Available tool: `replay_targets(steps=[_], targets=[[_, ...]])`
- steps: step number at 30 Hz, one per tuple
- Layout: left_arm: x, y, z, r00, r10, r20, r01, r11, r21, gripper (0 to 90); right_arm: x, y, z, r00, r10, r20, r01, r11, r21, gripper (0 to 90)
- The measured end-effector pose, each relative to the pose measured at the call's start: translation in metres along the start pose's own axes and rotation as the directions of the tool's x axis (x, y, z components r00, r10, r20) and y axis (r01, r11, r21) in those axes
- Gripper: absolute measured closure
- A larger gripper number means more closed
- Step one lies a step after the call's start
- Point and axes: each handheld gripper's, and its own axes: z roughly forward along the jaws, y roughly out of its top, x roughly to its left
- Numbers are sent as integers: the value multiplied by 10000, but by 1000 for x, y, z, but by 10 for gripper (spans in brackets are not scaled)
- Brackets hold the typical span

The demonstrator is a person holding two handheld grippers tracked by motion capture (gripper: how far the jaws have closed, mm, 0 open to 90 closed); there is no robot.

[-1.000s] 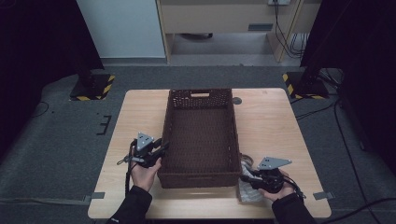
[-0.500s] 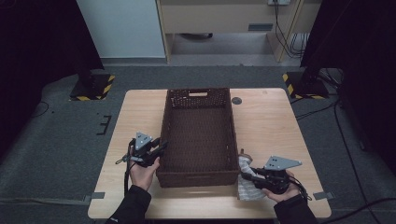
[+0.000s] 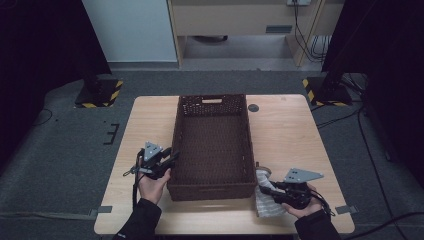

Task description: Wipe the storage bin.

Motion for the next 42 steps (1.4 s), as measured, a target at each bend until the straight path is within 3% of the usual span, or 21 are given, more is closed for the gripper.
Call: replay_targets(steps=[3, 6, 11, 14, 17, 20, 23, 27, 30, 37, 42], targets=[[0, 0, 0, 10000, 0, -13, 0, 10000, -1, 621, 7, 0, -10, 9999, -59, -146, 54, 9993, -361, 727], [0, 0, 0, 10000, -17, -25, 17, 10000, -16, 614, 11, -9, -4, 9998, -109, -190, 113, 9997, 234, 728], [1, -1, 0, 9999, -109, 15, 109, 9999, -55, 597, 11, -18, 17, 9999, -107, 7, 105, 9916, 1289, 728], [2, -1, 0, 9999, -125, 15, 125, 9999, -69, 589, 8, -20, 24, 9999, 102, 48, -108, 9887, 1493, 727], [2, -1, 0, 9999, -135, 13, 135, 9999, -107, 577, 8, -19, 24, 10000, 44, 72, -54, 9884, 1519, 726], [2, -2, 0, 9999, -141, -11, 141, 9997, -177, 562, 3, -16, 17, 9995, 117, 278, -151, 9924, 1222, 727], [3, -2, 1, 9998, -178, -1, 178, 9997, -177, 555, -10, -10, 1, 9926, 522, 1097, -571, 9975, 422, 726], [3, -2, 1, 9998, -203, -13, 203, 9996, -184, 542, -30, -13, -20, 9696, 1062, 2206, -1068, 9942, -95, 725], [3, -2, 1, 9997, -224, -7, 224, 9996, -187, 534, -43, -18, -34, 9401, 1256, 3169, -1284, 9916, -121, 723], [4, -2, 1, 9996, -267, 35, 267, 9994, -197, 523, -64, -29, -46, 8965, 1652, 4111, -1807, 9835, -11, 717], [4, -2, 1, 9996, -276, 54, 277, 9994, -198, 522, -74, -36, -47, 8762, 1787, 4476, -2059, 9785, 125, 713]])
